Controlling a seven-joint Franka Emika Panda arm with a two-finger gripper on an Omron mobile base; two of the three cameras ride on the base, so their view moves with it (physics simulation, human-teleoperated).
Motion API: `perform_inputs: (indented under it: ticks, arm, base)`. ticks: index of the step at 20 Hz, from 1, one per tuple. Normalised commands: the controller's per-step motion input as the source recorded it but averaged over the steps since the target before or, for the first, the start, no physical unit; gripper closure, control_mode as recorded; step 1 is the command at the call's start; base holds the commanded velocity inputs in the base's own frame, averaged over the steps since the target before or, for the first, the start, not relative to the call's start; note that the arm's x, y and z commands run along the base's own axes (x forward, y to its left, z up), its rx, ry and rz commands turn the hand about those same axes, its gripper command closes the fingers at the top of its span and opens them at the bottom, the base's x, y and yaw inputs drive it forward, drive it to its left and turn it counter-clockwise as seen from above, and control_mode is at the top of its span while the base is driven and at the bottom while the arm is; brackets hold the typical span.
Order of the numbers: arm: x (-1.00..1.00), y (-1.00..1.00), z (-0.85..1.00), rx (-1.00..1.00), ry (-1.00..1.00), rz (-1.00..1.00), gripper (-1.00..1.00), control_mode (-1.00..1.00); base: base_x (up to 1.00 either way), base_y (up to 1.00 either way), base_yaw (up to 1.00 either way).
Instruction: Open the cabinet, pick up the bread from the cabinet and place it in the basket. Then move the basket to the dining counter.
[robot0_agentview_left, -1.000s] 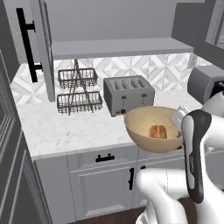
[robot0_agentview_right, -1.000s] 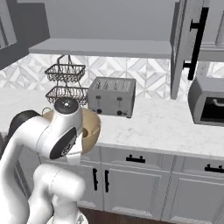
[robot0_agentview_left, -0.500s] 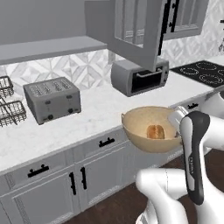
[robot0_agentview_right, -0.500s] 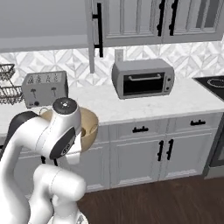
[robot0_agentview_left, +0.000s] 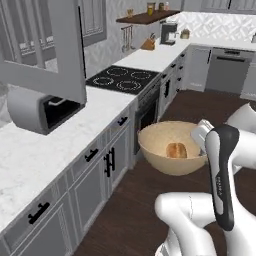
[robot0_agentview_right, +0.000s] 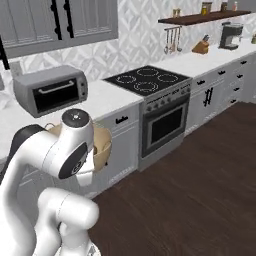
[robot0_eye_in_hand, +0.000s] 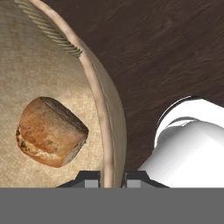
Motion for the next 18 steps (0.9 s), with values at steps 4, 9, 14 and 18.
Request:
perform_inputs:
  ticks: [4,9,14,18]
  arm:
    - [0.00,0.00,0.00,0.00,0.00,0.00,1.00,1.00]
    - [0.00,0.00,0.00,0.00,0.00,0.00,1.00,1.00]
    - [0.00,0.00,0.00,0.00,0.00,0.00,1.00,1.00]
    - [0.00,0.00,0.00,0.00,0.00,0.00,1.00,1.00]
  base:
    - [0.01,-0.41,-0.90]
    - [0.35,-0.52,-0.74]
    - [0.76,-0.95,-0.37]
    - [0.97,-0.95,0.03]
